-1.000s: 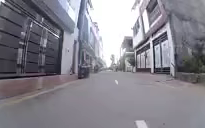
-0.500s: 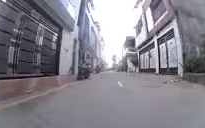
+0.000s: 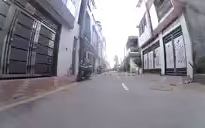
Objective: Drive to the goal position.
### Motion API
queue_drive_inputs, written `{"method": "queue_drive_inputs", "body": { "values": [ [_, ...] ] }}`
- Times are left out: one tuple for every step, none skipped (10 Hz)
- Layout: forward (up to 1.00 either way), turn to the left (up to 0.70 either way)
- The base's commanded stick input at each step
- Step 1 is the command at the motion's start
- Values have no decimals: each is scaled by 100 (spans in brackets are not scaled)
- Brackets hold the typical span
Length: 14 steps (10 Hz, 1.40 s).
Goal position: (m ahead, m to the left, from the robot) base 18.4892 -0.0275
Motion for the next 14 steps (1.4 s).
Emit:
{"method": "queue_drive_inputs", "body": {
  "values": [
    [100, -40],
    [100, -40],
    [100, -19],
    [100, 0],
    [100, 0],
    [100, 0],
    [100, 0],
    [100, 0],
    [100, 0],
    [100, 0],
    [100, 0],
    [100, 0],
    [100, 0],
    [100, -29]
  ]
}}
